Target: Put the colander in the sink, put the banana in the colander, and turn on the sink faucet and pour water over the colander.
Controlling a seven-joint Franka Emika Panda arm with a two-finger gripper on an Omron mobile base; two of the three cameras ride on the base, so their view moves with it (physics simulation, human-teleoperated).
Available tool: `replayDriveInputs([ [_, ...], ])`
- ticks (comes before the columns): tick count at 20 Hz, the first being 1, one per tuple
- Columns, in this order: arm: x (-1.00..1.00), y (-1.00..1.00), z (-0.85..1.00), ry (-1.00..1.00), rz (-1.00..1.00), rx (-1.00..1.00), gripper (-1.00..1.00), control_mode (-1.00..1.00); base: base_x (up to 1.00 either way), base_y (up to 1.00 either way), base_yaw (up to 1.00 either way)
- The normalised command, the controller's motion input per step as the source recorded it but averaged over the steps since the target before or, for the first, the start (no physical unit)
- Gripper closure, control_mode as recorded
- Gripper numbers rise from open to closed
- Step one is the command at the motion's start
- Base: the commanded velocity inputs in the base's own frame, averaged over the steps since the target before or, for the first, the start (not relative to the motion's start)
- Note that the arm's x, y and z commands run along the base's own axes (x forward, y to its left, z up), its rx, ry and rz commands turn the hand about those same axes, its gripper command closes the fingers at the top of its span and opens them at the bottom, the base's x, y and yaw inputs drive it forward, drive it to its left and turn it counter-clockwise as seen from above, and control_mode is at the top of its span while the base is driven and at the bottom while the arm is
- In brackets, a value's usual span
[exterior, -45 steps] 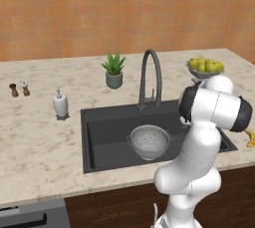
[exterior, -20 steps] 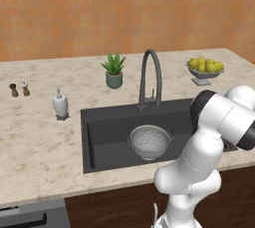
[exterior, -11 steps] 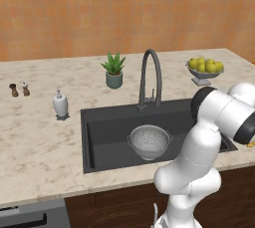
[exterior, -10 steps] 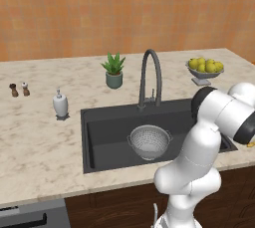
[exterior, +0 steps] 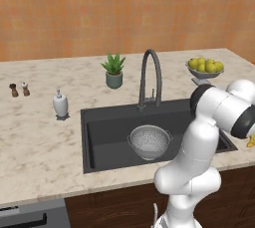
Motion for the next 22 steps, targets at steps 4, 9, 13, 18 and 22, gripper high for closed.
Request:
replayDriveInputs([
  [4,0.00,0.02,-0.28,-0.02,0.09,0.16,-1.00,-1.00,0.00,0.00,0.00],
  [9,-0.02,0.00,-0.24,0.00,0.07,0.03,-1.00,-1.00,0.00,0.00,0.00],
  [13,0.00,-0.05,-0.18,0.00,0.06,0.00,-1.00,-1.00,0.00,0.00,0.00],
  [18,0.00,-0.09,-0.19,0.00,0.06,0.00,-1.00,-1.00,0.00,0.00,0.00],
  [22,0.01,-0.09,-0.25,0.00,0.07,0.00,-1.00,-1.00,0.00,0.00,0.00],
])
